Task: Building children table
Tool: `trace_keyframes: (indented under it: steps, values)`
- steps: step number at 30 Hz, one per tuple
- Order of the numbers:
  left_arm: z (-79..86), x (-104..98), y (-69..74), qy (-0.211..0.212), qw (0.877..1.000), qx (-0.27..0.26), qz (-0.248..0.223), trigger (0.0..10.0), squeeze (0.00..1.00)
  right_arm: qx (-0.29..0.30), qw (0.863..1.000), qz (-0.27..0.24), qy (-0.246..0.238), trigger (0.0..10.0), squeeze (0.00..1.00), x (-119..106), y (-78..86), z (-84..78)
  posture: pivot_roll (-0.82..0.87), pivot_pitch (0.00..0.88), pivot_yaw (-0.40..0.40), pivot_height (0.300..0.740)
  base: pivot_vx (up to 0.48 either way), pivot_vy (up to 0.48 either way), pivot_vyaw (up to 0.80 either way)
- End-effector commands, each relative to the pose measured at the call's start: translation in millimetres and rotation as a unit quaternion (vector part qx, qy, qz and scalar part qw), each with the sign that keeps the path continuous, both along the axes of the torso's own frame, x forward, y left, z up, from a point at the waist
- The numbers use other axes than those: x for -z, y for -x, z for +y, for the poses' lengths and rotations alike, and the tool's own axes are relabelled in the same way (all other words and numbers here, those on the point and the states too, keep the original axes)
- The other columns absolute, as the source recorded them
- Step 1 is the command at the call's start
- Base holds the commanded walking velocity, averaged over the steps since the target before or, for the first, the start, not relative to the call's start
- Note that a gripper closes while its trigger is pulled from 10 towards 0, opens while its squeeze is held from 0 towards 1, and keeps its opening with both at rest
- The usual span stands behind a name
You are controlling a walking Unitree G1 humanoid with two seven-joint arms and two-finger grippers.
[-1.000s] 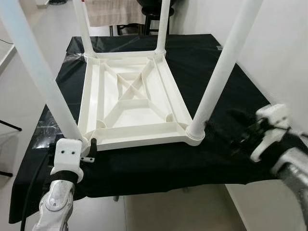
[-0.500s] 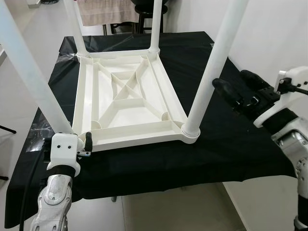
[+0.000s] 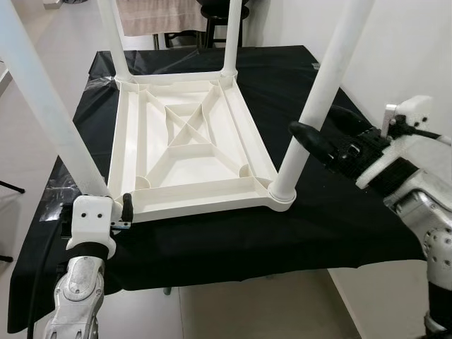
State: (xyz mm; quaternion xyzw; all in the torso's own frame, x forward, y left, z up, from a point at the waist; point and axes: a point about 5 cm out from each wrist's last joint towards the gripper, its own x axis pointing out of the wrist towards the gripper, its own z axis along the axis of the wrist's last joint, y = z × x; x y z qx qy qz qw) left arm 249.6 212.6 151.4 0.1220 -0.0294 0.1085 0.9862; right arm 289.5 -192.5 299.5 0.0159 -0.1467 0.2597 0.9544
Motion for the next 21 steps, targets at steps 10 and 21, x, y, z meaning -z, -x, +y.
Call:
trace_keyframes:
  steps: [10, 21]
  values:
    - [-2.8, 9, -2.1, 0.027, 0.999, 0.006, 0.018, 10.0, 0.00, 0.032, 0.999, 0.022, -0.003, 10.0, 0.00, -4, -10.4, -3.9, 0.03, 0.171, -0.087, 0.740, 0.000, 0.000, 0.00]
    - [-0.3, 11, -9.4, 0.049, 0.999, 0.002, 0.021, 10.0, 0.00, 0.017, 0.999, 0.026, -0.013, 0.0, 0.00, -5, -9.3, 1.7, 0.02, 0.169, -0.095, 0.740, 0.000, 0.000, 0.00]
